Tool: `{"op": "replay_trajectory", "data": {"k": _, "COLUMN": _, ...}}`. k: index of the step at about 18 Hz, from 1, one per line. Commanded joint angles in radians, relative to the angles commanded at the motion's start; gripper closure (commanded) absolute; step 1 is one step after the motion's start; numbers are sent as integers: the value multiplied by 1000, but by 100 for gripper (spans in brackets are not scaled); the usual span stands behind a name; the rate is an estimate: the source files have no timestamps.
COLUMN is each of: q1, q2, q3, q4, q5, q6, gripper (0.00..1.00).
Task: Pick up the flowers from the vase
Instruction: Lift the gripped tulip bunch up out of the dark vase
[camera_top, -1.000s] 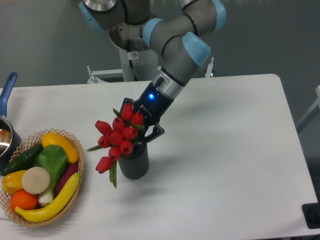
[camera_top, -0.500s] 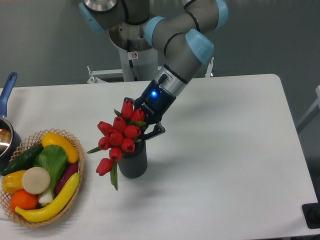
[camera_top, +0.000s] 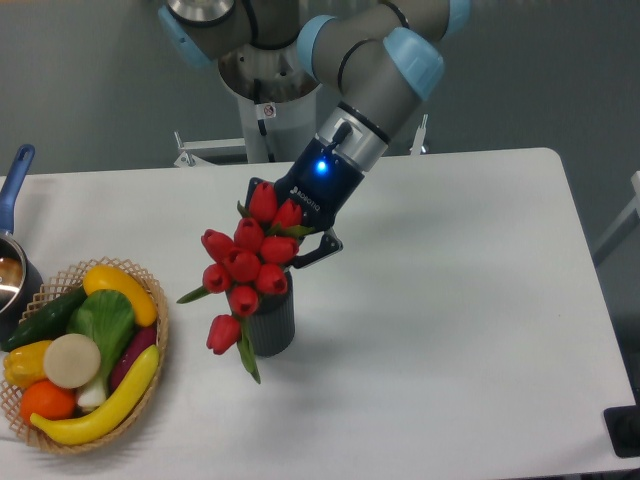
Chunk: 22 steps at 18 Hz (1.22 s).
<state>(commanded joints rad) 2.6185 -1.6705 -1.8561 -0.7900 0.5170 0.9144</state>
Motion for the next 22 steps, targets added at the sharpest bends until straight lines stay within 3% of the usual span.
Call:
{"op": "replay_trajectory", "data": {"k": 5, "q1": 28, "q2": 20, "q3": 8, "q4": 0, "q5": -34, "q6": -6, "gripper": 63}}
{"op": "replay_trajectory", "data": {"k": 12, "q1": 67, "q2": 49, "q3": 32, "q4": -2, "q5": -81, "q6": -153, "gripper": 63}}
{"op": "replay_trajectory", "data": {"k": 15, "q1": 103, "q2": 63, "q3": 32, "q4": -3, "q5": -141, "q6": -158, "gripper": 63}}
{"op": "replay_trajectory", "data": {"k": 22, "q1": 143, "q2": 80, "q3": 51, "q4": -3, "q5": -152, "q6": -196, "gripper": 63}}
